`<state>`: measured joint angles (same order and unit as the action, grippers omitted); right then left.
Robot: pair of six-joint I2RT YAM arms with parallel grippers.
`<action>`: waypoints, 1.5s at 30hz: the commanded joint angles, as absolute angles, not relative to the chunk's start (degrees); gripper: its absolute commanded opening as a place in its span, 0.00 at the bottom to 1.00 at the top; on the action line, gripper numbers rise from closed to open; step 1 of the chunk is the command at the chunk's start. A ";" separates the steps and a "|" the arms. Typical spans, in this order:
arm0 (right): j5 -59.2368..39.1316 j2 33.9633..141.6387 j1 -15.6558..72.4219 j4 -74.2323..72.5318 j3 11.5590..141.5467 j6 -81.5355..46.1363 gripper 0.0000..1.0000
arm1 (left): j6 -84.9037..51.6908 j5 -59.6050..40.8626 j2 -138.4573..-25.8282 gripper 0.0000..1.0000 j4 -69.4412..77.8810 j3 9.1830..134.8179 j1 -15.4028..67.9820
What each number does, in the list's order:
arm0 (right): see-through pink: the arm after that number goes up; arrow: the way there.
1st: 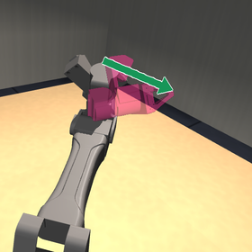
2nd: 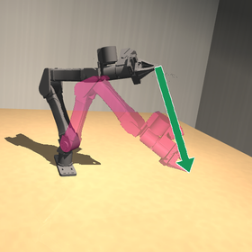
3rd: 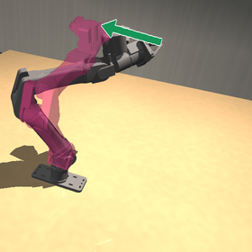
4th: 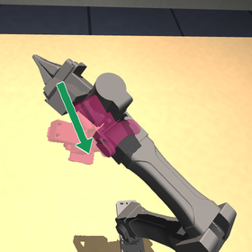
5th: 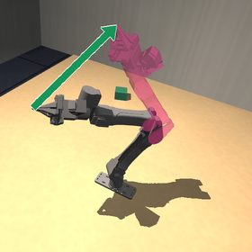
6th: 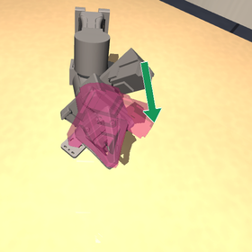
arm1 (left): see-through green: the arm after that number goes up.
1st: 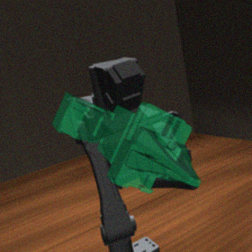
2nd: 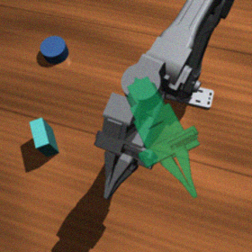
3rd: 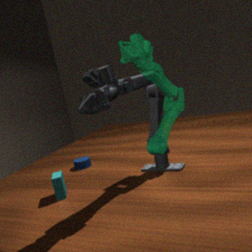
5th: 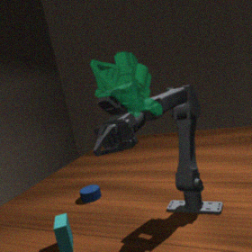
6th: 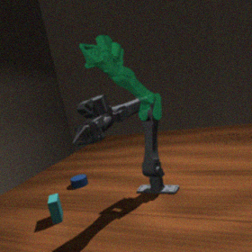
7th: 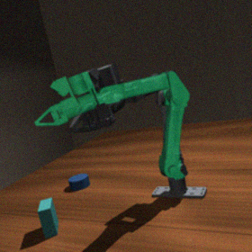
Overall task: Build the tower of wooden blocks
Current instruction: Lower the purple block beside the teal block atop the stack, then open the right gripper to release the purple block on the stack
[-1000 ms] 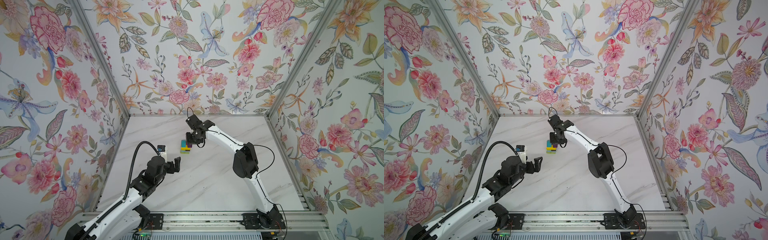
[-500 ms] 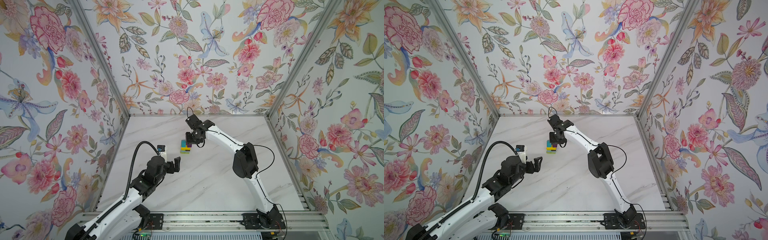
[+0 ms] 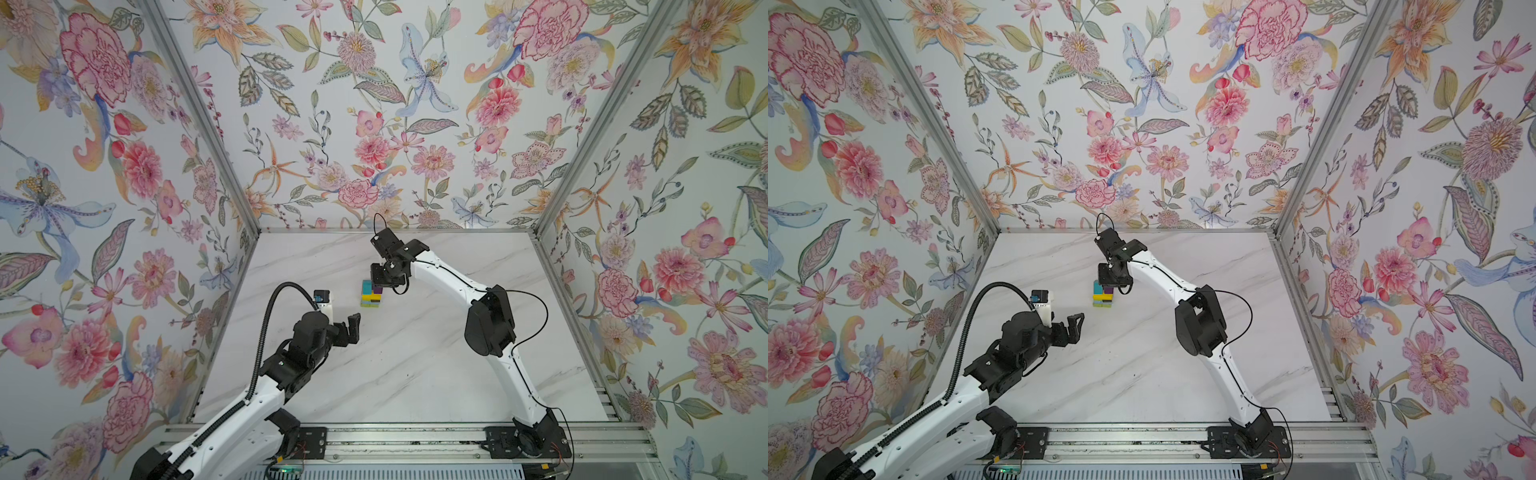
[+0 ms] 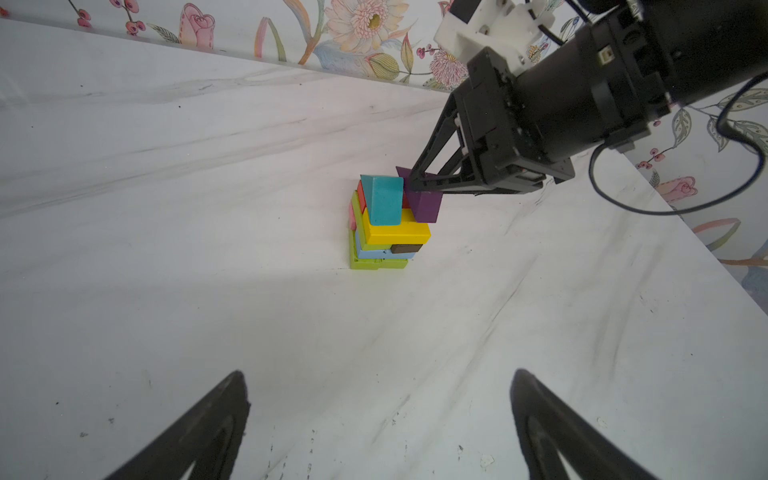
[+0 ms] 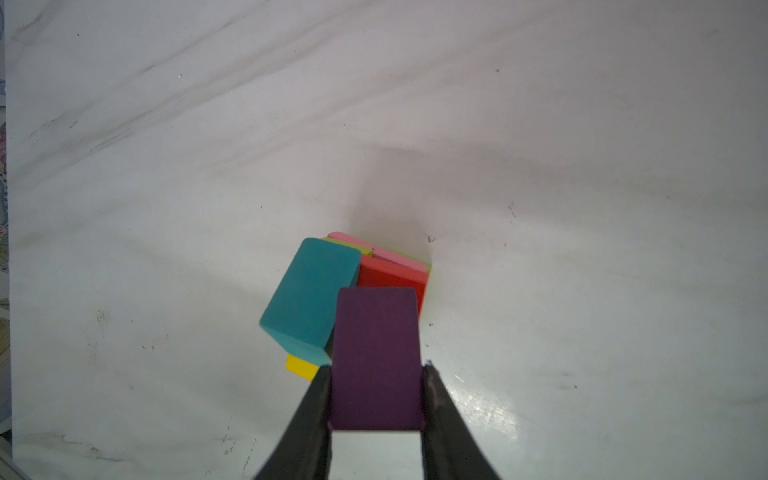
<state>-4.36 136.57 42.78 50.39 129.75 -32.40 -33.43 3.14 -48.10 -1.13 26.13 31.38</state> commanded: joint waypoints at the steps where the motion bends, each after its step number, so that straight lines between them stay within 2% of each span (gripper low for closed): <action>1: -5.02 137.39 43.33 51.86 130.87 -33.21 0.28 | -32.78 2.20 -47.75 0.99 0.40 25.60 30.71; 45: -5.24 134.26 42.19 51.81 130.79 -33.45 0.45 | -32.58 2.07 -47.51 0.99 0.24 26.05 30.43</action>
